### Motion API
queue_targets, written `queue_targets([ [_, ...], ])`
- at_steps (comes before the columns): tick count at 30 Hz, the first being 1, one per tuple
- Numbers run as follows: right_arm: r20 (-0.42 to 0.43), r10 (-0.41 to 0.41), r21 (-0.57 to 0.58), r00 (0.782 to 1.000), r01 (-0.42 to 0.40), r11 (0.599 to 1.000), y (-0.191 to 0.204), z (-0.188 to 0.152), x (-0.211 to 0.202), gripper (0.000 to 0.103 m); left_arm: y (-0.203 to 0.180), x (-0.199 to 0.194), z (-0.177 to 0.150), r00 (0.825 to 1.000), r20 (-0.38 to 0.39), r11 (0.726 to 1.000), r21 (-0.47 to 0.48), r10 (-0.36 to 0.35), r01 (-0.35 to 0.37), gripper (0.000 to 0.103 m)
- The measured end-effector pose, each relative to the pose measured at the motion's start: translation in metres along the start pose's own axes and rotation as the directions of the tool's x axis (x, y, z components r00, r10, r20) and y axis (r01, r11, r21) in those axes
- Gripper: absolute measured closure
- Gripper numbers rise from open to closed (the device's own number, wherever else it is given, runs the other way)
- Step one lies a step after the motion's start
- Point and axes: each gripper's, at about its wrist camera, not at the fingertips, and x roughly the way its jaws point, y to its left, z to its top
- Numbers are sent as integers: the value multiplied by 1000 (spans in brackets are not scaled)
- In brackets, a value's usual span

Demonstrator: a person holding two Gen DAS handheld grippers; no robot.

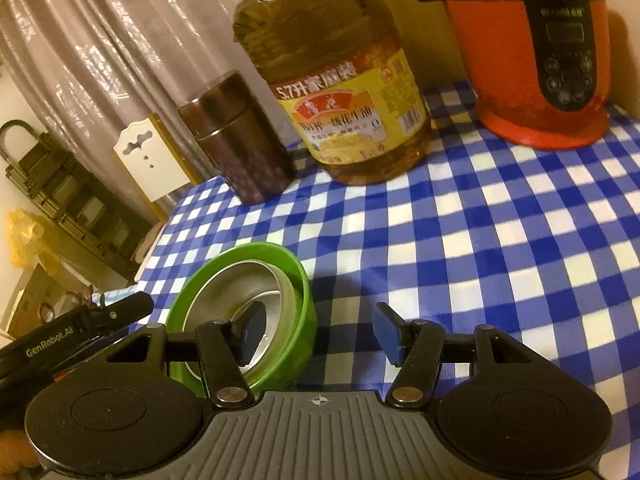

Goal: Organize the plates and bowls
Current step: 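Open the left gripper and release the steel bowl, then close the left gripper on the green bowl's rim with nested bowls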

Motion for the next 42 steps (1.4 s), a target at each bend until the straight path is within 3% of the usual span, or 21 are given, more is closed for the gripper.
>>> queue_targets([
  [9, -39, 15, 39, 999, -14, 999, 0, -6, 13, 43, 11, 24, -12, 995, -95, 998, -59, -16, 11, 35],
  [16, -61, 19, 66, 998, -15, 998, 1, -9, 28, 43, 15, 36, -16, 992, -115, 992, -114, -59, 45, 36],
  [37, -80, 51, 155, 996, -39, 987, 1, -10, 69, 43, 23, 65, -25, 979, -163, 972, -222, -120, 82, 61],
  [42, -94, 64, 184, 993, -46, 982, -2, -13, 77, 55, 23, 70, -25, 977, -175, 968, -239, -124, 80, 65],
])
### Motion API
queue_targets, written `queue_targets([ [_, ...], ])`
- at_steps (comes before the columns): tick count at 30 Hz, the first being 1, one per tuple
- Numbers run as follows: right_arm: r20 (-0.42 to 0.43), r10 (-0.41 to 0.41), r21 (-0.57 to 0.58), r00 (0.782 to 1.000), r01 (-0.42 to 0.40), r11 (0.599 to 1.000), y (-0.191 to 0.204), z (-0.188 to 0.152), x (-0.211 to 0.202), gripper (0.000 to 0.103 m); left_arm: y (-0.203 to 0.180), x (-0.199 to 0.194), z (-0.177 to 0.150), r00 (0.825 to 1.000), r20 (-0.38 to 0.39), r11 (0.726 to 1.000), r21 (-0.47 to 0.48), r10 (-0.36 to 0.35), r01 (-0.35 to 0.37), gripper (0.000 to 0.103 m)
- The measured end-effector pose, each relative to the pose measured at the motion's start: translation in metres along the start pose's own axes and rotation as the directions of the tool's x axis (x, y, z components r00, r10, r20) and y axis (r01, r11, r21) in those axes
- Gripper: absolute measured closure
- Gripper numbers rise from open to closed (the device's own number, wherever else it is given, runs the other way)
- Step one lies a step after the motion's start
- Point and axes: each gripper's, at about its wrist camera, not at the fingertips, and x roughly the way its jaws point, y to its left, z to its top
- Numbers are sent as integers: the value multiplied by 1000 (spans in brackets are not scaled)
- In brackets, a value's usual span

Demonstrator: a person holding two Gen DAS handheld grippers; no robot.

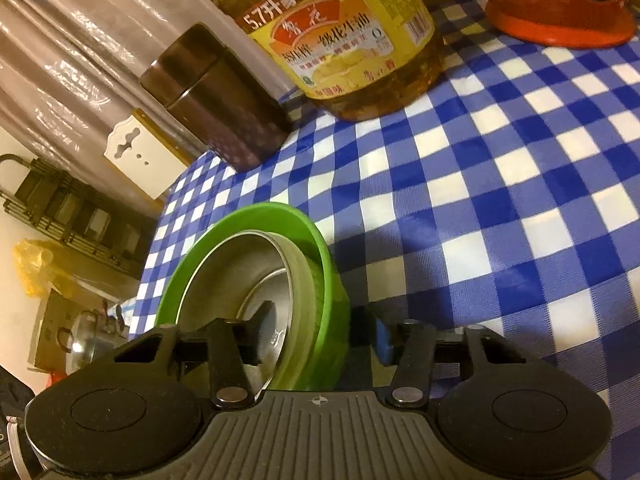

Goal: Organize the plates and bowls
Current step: 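Close the left gripper on the green bowl's rim with nested bowls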

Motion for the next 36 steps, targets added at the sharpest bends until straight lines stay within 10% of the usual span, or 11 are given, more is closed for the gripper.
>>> queue_targets([
  [36, 16, -4, 40, 1000, 3, 999, -20, -9, -20, 69, -22, -9, -20, 999, -31, 996, 91, 21, -18, 78],
])
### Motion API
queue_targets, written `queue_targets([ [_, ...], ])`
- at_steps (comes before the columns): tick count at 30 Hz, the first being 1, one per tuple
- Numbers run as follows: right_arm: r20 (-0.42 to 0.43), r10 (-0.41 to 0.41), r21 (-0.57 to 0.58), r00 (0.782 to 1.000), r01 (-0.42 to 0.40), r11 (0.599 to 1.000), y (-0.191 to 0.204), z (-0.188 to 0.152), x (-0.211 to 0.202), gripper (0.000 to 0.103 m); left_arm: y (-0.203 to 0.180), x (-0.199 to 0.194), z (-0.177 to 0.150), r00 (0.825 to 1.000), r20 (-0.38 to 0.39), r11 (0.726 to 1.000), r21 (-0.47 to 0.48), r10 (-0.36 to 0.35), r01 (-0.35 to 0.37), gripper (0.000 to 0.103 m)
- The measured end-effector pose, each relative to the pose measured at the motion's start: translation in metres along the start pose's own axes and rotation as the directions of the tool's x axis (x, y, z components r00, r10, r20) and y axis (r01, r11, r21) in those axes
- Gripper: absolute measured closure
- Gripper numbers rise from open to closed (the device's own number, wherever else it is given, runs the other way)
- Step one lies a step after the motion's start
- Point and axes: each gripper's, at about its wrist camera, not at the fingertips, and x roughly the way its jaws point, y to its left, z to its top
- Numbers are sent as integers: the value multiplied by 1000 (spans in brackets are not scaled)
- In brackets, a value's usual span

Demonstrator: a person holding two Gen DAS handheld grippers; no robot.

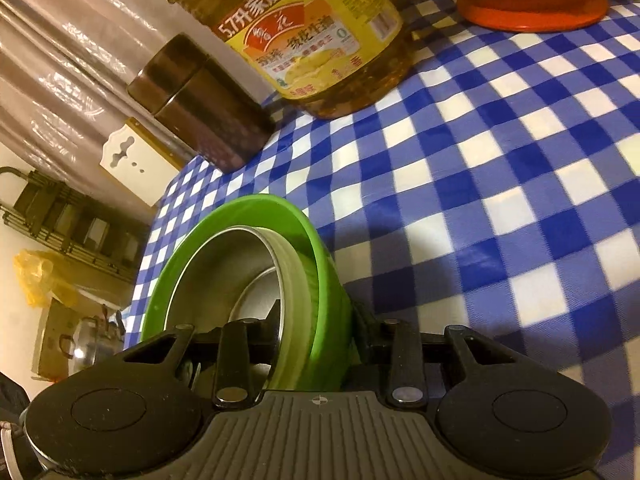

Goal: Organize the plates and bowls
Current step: 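Close the left gripper on the green bowl's rim with nested bowls, then carry the nested bowl stack over the pink plate stack by the wall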

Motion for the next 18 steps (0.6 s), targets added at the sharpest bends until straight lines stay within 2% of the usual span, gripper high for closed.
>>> queue_targets([
  [9, 22, -14, -7, 1000, 14, 1000, -1, -15, -49, 69, -21, -33, -23, 999, 2, 999, 27, -39, 39, 78],
  [18, 55, -36, 20, 998, 35, 999, -19, -49, -120, 69, -56, -76, -74, 997, -7, 995, 73, -71, 72, 78],
])
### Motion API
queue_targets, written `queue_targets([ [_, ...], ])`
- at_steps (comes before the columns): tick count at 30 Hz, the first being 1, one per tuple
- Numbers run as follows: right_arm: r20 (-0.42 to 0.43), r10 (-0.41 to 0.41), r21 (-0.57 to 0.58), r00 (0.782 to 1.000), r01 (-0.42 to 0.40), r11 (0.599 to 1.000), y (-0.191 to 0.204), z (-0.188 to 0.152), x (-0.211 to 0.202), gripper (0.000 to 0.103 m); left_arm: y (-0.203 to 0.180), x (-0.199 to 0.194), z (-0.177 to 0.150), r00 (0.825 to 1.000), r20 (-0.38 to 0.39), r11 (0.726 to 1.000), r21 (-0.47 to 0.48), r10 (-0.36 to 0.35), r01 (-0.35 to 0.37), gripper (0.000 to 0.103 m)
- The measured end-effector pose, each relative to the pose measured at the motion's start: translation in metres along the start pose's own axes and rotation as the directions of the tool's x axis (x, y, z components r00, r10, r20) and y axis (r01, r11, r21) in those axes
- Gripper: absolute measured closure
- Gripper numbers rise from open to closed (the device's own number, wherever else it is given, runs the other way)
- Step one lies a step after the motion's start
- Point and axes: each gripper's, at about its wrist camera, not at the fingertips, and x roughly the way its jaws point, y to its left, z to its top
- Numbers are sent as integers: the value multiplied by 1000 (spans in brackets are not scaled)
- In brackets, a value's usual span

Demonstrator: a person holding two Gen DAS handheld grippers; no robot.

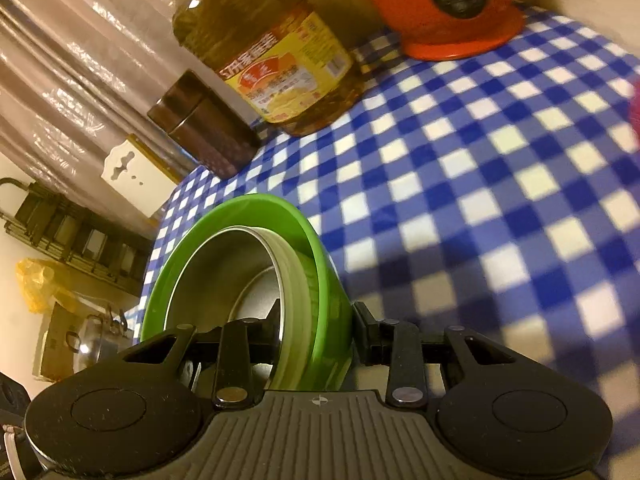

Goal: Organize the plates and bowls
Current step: 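Carry the nested bowl stack over the pink plate stack by the wall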

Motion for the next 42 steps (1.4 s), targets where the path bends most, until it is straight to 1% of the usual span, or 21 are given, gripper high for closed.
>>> queue_targets([
  [5, 12, -30, 32, 999, 30, 999, -20, -17, -42, 69, -28, -13, -32, 1000, -24, 999, 37, -19, 20, 78],
  [11, 16, -81, 120, 997, 78, 990, -51, -43, -93, 69, -60, -26, -72, 996, -77, 998, 49, -47, 51, 78],
  [15, 14, -101, 177, 995, 97, 980, -73, -59, -125, 69, -82, -35, -94, 991, -116, 996, 62, -62, 69, 78],
  [17, 19, -114, 187, 993, 108, 976, -81, -64, -142, 69, -93, -39, -103, 988, -134, 994, 64, -77, 86, 78],
  [22, 49, -144, 218, 988, 130, 967, -98, -71, -186, 69, -126, -48, -123, 980, -167, 985, 119, -104, 125, 79],
  [31, 100, -186, 271, 978, 153, 950, -127, -78, -240, 69, -179, -51, -144, 968, -214, 964, 202, -130, 174, 80],
  [38, 140, -202, 301, 969, 153, 941, -140, -75, -266, 69, -211, -48, -147, 961, -233, 945, 251, -150, 209, 80],
  [42, 154, -210, 323, 965, 152, 934, -147, -70, -273, 69, -223, -43, -146, 958, -241, 936, 273, -156, 221, 80],
])
